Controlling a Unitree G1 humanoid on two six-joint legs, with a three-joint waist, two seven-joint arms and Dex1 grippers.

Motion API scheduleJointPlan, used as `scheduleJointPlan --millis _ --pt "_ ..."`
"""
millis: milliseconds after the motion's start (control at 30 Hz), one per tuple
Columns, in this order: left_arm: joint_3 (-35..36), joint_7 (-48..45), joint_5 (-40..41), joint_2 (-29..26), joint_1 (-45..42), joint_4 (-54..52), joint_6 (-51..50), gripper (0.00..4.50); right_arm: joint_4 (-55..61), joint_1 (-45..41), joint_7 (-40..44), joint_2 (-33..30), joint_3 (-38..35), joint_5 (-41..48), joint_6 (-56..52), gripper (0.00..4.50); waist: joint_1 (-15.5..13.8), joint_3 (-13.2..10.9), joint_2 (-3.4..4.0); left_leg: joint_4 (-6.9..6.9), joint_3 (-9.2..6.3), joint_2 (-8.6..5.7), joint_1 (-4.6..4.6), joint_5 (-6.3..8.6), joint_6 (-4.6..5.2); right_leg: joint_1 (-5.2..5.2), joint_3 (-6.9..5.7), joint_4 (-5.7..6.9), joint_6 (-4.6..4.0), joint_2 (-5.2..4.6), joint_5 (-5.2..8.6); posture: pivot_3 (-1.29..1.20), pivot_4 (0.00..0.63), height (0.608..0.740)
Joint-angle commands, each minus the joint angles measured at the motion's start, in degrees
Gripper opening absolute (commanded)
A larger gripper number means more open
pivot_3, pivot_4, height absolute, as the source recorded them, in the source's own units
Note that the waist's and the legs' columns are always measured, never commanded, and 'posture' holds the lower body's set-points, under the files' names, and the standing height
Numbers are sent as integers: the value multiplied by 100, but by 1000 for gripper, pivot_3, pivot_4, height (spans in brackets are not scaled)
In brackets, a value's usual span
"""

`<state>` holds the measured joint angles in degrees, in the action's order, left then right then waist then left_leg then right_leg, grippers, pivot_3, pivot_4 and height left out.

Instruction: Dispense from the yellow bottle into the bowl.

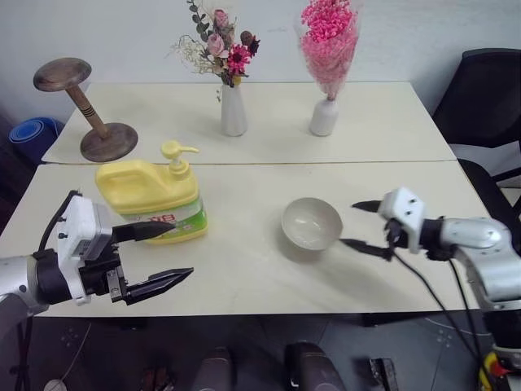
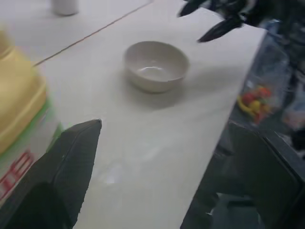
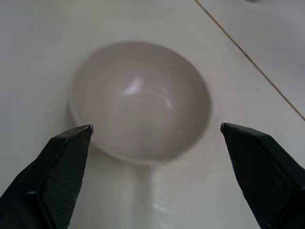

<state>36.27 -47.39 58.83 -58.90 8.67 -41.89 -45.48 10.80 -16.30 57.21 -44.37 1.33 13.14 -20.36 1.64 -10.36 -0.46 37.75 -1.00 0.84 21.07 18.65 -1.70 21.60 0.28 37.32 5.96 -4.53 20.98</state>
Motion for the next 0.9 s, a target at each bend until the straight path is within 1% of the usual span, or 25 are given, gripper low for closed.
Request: scheduleJointPlan --millis 33,167,267,333,533,633,867,900 --pt "-114 -185 157 -188 -152 16 -58 4500 596 21 -220 160 508 -301 -12 4476 1 -1 1 -2 1 -1 1 0 0 2 1 -4 0 0 0 0 150 740" --pt "-172 -271 15 -255 -220 158 -52 4500 460 -115 -364 356 1049 -773 289 4476 -2 -1 1 -4 1 -3 3 0 1 3 0 -11 0 0 0 0 150 740" --pt "-164 -400 -226 -296 -149 186 45 4500 166 -276 -391 447 1317 -1034 502 3893 -1 -1 1 -1 2 -5 3 0 2 3 0 -10 0 0 0 0 150 740" --pt "-150 -373 -187 -277 -212 183 25 4500 -33 -374 -478 533 1436 -1204 526 3245 -1 -1 1 -1 2 -6 3 0 2 3 1 -9 0 1 0 0 150 740" --pt "-197 -317 -271 -244 -323 147 57 4500 -458 -636 -675 767 1673 -1650 680 3245 1 -1 1 -1 2 -4 3 0 2 4 1 -8 0 1 0 0 150 740" --pt "-213 -332 -349 -235 -320 149 91 4500 -558 -696 -650 839 1700 -1678 692 2689 2 -1 1 -1 2 -4 4 0 2 4 0 -8 0 2 0 0 150 740" --pt "-208 -298 -460 -168 -329 151 138 4500 -605 -747 -487 866 1687 -1660 783 167 2 -1 1 -1 2 -4 3 0 2 4 0 -7 0 1 0 0 150 740" --pt "-206 -298 -470 -160 -325 151 143 4500 -599 -747 -459 858 1683 -1654 792 45 2 -1 1 -1 2 -4 4 0 2 4 0 -7 0 1 0 0 150 740"
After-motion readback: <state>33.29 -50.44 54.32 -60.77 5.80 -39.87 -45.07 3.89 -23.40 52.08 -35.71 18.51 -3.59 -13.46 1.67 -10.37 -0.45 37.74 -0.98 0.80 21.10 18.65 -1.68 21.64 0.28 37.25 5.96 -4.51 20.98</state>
